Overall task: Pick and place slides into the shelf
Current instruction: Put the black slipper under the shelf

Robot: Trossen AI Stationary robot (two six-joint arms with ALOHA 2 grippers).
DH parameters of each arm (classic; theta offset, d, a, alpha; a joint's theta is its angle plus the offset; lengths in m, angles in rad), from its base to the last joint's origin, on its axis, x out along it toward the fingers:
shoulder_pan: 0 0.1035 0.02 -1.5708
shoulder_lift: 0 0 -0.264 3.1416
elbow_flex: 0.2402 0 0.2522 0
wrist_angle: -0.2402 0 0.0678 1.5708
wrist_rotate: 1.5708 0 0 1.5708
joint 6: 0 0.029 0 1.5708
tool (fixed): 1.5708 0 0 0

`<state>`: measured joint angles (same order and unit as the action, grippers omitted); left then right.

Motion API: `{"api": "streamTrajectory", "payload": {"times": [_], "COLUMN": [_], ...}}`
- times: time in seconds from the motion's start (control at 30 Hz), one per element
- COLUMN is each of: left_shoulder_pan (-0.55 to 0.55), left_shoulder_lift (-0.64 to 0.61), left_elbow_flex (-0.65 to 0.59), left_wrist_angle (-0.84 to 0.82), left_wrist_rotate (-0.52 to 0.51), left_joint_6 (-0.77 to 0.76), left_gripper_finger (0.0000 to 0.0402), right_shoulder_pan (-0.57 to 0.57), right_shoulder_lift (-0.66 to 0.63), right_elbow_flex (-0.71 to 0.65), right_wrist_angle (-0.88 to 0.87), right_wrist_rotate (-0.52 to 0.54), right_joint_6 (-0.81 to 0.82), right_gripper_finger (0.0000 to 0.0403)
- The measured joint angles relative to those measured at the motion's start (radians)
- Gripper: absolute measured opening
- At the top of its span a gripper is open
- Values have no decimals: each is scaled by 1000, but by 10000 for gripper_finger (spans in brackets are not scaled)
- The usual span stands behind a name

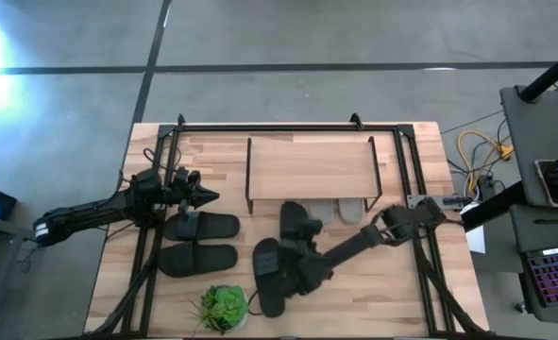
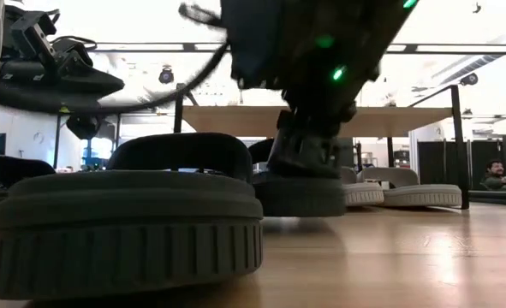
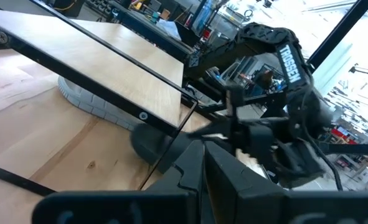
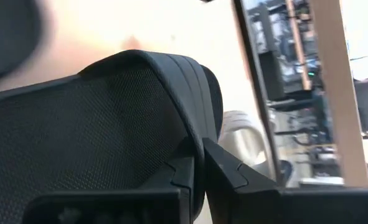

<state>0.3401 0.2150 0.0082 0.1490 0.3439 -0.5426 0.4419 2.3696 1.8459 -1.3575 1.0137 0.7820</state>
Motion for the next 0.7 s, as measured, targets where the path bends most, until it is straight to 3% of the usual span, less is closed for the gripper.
{"api": "streamTrajectory", "payload": {"times": [0.2, 0.47, 0.7], "left_shoulder_pan": [0, 0, 0], "left_shoulder_lift": [0, -1, 0], "left_elbow_flex": [0, 0, 0], "left_wrist_angle": [0, 0, 0], "left_wrist_rotate": [0, 0, 0], "left_joint_6": [0, 0, 0], "left_gripper_finger": [2, 2, 2], "right_shoulder_pan": [-68, -73, -69], "right_shoulder_lift": [-26, -31, -31], "right_elbow_flex": [-39, -53, -80], "right_wrist_angle": [-9, 22, 116], "right_wrist_rotate": [57, 78, -23], "right_joint_6": [-39, -120, -259], "right_gripper_finger": [13, 13, 14]}}
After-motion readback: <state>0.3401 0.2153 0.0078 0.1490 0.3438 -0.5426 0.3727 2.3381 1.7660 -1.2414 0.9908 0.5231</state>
